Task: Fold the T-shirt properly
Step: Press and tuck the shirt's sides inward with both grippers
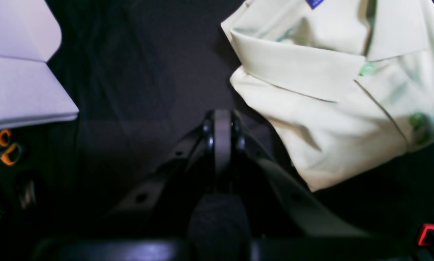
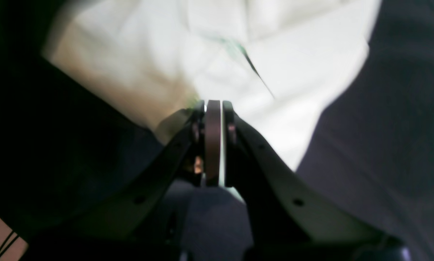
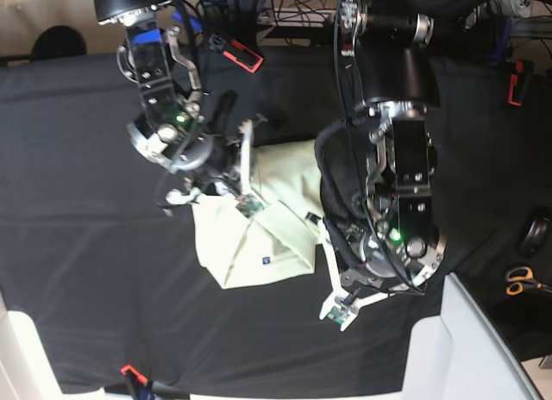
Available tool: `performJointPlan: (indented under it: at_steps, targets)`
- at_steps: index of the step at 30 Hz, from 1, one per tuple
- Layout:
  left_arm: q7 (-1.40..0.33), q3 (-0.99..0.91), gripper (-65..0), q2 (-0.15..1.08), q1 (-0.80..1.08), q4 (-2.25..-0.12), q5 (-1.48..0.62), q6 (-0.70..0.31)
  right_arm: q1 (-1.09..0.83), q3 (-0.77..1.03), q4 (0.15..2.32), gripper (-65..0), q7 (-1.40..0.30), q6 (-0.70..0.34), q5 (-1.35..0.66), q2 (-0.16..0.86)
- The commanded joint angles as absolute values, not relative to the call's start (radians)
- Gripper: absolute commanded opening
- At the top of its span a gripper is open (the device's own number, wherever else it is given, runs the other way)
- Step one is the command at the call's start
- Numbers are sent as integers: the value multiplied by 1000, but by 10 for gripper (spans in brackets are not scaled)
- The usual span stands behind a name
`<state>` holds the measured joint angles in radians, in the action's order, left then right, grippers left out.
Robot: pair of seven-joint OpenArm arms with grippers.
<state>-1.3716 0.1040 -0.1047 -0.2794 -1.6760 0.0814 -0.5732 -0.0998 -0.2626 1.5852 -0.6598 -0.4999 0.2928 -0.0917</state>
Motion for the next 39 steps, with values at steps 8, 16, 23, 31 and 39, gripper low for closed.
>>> performJointPlan:
  at_steps: [8, 16, 23, 31, 39]
  targets:
    - [-1360, 104, -650, -73, -278, -1672, 77, -565, -70, -156, 1388, -643, -536, -495, 300, -93]
    - [-1360, 104, -650, -59, -286, -1670, 76, -565, -105, -120, 1386, -643, -513, -495, 300, -93]
    - [-1328, 104, -650, -67, -285, -1616, 71, -565, -102, -229, 1564, -643, -644, -489, 300, -93]
    - [-1053, 102, -650, -122, -274, -1339, 79, -564, -91, -337, 1624, -643, -727, -487, 302, -94]
    - [-855, 105, -650, -117, -292, -1190, 76, -429, -116, -335, 1626, -643, -727, -486, 302, -93]
